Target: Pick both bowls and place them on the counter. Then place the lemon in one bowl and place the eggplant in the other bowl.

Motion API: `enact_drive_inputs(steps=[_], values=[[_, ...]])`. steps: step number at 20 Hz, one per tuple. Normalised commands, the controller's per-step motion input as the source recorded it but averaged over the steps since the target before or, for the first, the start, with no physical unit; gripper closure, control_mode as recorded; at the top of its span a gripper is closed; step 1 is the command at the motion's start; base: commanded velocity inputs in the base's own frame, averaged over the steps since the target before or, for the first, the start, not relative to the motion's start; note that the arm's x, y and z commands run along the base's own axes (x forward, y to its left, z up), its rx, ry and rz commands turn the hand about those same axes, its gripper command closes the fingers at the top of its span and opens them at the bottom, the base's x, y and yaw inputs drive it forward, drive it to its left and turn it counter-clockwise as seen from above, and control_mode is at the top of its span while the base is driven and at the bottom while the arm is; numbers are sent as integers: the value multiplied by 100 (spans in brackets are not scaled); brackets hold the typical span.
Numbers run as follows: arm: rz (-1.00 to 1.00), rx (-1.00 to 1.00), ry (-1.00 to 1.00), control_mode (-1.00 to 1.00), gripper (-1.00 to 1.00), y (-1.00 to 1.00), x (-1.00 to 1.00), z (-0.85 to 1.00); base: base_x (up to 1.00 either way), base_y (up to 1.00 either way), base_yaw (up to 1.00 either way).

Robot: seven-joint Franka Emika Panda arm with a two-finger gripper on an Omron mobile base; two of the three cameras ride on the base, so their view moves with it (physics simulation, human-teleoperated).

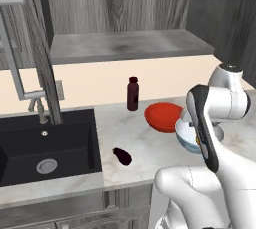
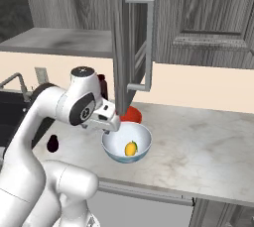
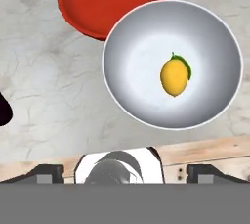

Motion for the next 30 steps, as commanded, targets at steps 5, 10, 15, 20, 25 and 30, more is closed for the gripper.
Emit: enact_drive_inputs(steps=[5, 10, 15, 20, 25, 30], values=[[4, 0, -23, -100, -100, 67, -20, 7, 0, 0, 0], [3, 0, -27, -100, -100, 75, -1, -9, 0, 0, 0], [0, 0, -3, -100, -100, 70, 19, -4, 0, 0, 0], [0, 0, 7, -100, -100, 66, 18, 0, 0, 0, 0], [16, 1, 1, -100, -100, 47, -7, -18, 0, 0, 0], [19, 5, 0, -100, -100, 37, -11, -31, 0, 0, 0]])
